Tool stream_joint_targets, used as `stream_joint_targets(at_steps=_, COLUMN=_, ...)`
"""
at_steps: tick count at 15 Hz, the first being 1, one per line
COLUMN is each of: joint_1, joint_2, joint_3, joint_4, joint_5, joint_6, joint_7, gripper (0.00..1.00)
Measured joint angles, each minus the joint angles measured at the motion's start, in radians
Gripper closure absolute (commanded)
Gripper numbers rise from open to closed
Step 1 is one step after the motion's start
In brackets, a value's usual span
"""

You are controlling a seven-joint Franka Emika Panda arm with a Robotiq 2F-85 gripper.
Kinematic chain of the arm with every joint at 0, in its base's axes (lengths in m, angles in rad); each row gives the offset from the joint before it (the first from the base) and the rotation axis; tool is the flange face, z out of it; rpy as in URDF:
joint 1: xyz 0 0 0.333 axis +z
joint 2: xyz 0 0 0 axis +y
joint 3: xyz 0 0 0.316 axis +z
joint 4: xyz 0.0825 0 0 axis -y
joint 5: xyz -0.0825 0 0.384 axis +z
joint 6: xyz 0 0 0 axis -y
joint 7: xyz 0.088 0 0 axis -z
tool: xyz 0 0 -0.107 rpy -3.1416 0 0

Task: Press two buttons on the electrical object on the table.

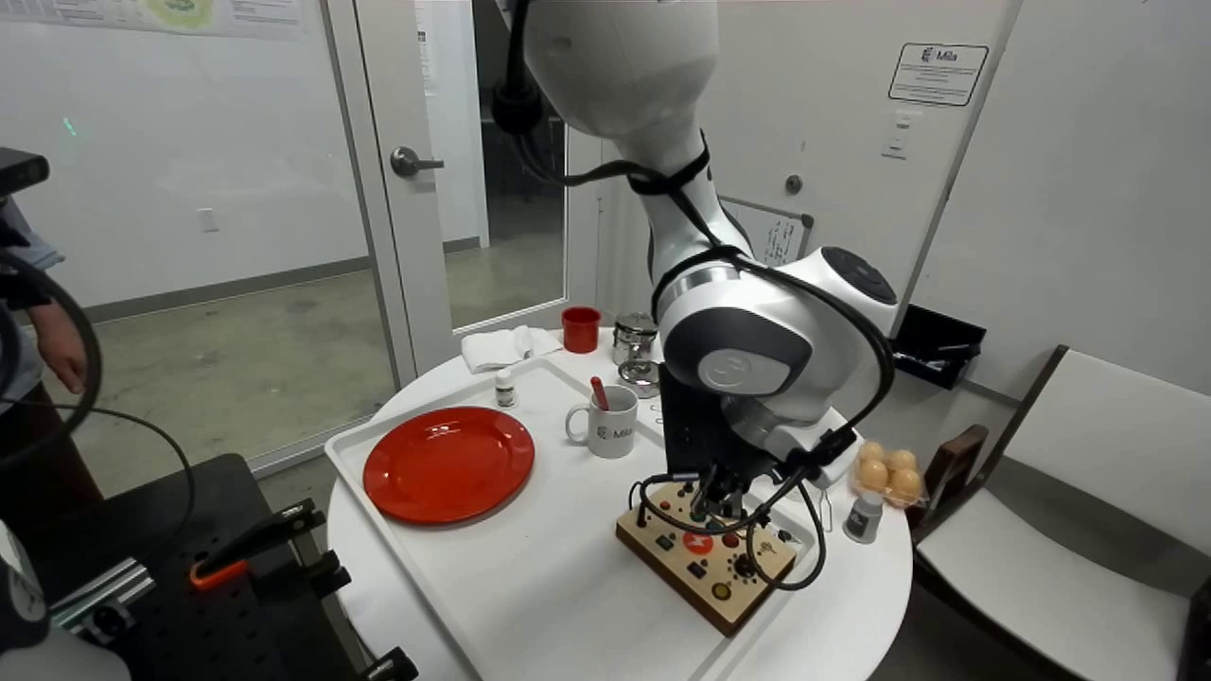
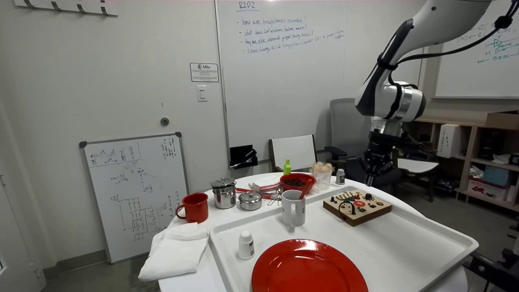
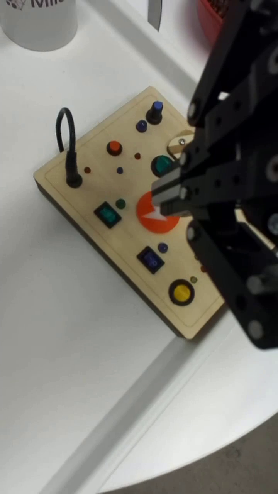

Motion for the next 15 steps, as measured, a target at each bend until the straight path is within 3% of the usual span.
stream_joint_targets(at_steps=8, joint_1=0.073, joint_2=-0.013, joint_3=0.004, joint_4=0.045, joint_5=-0.079, joint_6=-0.029, joint_7=-0.003, gripper=0.99)
stream_joint_targets(at_steps=15, joint_1=0.083, joint_2=-0.013, joint_3=0.003, joint_4=0.058, joint_5=-0.091, joint_6=-0.042, joint_7=-0.003, gripper=1.00)
